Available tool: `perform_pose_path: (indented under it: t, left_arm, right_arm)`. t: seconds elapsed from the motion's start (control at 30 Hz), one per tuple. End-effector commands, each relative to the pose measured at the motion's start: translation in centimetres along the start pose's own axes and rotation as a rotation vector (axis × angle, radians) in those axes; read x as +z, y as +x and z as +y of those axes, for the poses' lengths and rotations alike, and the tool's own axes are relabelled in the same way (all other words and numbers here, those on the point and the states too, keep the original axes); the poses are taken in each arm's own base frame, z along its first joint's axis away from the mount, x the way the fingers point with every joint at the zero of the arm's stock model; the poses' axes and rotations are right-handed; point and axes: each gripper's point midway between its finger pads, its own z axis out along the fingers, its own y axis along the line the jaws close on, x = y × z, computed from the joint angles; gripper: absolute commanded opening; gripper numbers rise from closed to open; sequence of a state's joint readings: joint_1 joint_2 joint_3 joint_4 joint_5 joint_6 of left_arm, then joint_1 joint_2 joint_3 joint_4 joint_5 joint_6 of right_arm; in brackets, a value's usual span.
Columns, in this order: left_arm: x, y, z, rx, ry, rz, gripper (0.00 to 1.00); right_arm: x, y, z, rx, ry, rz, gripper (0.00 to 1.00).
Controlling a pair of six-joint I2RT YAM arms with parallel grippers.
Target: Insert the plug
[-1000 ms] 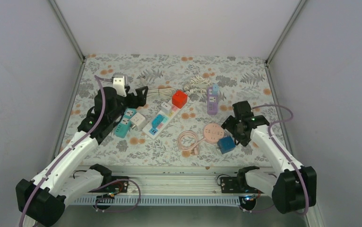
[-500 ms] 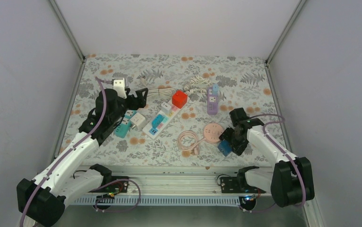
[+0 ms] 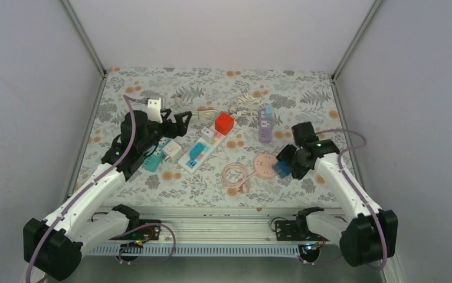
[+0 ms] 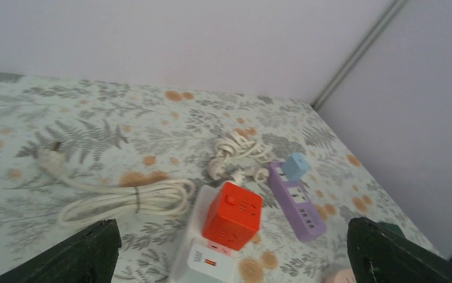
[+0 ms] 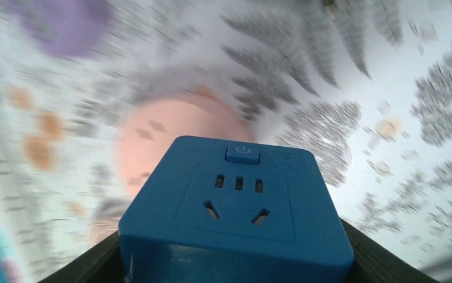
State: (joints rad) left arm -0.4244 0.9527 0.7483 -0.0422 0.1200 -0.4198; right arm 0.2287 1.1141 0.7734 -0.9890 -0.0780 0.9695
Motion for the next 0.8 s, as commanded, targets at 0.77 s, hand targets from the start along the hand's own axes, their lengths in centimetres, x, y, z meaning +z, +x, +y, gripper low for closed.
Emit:
perform_pose_path:
  t: [0.77]
  left_arm:
    - [10.3, 7.2, -22.6, -0.03, 0.553, 0.09, 1.0]
  right_arm:
    - [-16.7, -2.9, 20.0, -0.112, -1.037, -0.144, 0.56]
